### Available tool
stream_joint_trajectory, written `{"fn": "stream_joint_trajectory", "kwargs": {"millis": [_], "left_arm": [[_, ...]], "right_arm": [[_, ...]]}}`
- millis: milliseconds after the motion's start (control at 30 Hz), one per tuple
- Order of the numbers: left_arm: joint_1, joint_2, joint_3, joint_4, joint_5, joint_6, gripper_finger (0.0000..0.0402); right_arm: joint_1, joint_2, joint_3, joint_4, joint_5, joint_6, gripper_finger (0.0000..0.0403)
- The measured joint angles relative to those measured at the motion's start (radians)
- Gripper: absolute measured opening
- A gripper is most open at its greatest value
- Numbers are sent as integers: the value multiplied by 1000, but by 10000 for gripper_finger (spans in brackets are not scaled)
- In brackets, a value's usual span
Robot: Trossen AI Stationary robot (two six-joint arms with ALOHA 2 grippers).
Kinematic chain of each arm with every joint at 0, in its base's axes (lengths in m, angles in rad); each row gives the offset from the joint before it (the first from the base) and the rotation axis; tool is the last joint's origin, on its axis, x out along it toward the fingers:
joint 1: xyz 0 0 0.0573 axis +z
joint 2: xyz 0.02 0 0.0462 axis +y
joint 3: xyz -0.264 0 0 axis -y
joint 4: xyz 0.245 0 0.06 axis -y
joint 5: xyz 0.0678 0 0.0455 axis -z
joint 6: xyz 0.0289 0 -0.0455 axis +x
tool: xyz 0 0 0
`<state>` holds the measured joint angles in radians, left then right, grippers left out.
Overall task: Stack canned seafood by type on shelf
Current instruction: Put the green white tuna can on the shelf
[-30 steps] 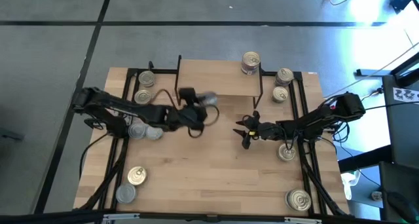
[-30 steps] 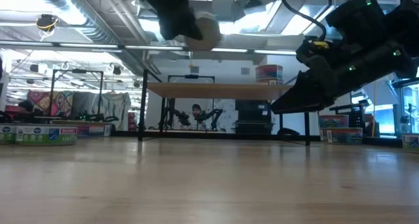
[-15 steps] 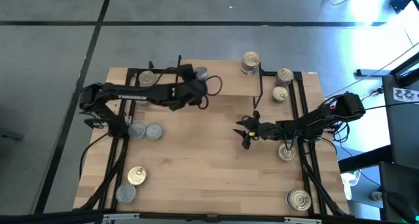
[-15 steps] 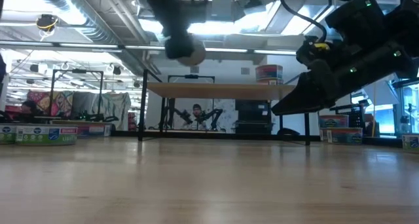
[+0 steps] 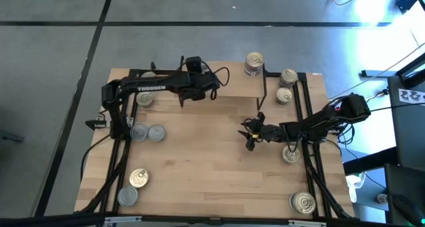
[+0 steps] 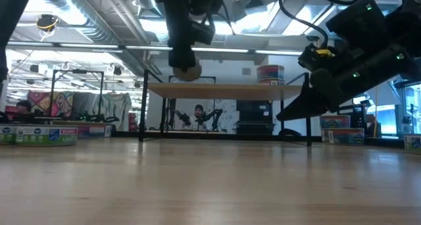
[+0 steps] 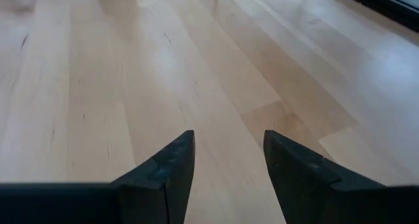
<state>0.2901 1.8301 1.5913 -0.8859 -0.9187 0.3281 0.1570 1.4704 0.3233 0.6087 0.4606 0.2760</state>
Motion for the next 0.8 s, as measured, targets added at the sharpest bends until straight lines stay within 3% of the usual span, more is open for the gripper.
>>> {"fn": "stream_joint_trajectory", "kwargs": {"millis": [467,800], "left_arm": [[116,2,-29,10,122,-7,138],[131,3,-29,4,139,8,181]], "right_arm": [[0,0,0,-7,1,-6,182],[0,0,0,-6,2,-6,182]]}}
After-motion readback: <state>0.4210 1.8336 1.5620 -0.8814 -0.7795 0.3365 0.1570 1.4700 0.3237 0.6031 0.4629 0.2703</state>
